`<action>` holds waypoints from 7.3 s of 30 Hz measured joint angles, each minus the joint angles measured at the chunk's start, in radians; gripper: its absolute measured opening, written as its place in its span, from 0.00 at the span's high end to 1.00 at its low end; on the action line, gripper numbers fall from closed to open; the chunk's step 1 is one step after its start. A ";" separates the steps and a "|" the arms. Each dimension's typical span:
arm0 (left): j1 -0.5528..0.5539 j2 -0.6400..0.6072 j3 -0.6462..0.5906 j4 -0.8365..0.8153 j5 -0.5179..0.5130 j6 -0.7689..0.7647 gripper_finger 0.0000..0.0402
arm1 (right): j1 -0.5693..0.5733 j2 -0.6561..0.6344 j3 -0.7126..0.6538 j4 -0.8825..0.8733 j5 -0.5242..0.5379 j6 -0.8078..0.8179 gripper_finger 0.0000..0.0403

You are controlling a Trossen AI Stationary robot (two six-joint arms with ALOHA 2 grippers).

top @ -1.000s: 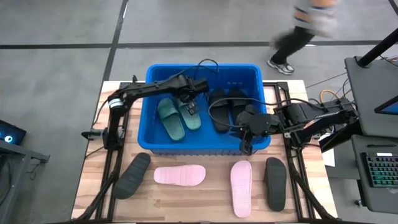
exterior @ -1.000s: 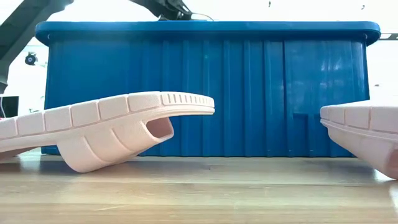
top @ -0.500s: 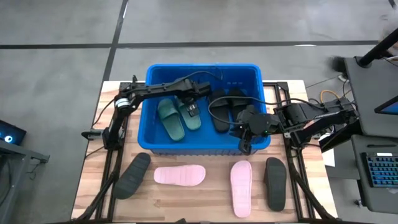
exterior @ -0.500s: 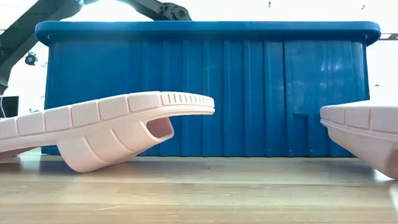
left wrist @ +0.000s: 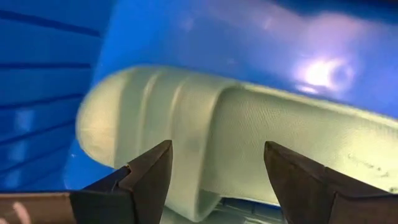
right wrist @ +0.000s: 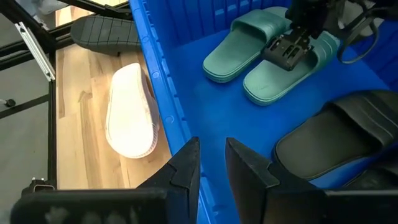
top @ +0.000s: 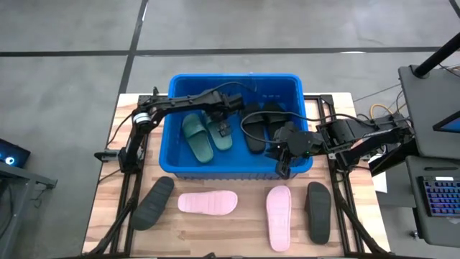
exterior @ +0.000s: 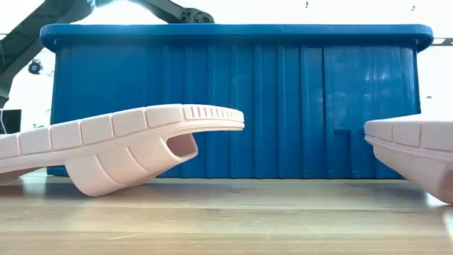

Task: Pick and place slides into bin
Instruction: Adjust the green slide in the bin

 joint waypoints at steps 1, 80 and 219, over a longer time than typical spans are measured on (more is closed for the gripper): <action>0.002 0.000 -0.011 -0.002 0.000 0.000 0.41 | 0.000 0.000 0.000 0.000 0.000 0.003 0.83; -0.055 -0.006 -0.078 0.274 -0.113 0.440 0.97 | 0.000 0.001 0.000 -0.003 -0.030 0.006 0.83; -0.051 -0.188 -0.270 0.090 -0.383 0.376 1.00 | 0.003 0.002 0.002 0.007 -0.126 -0.023 0.83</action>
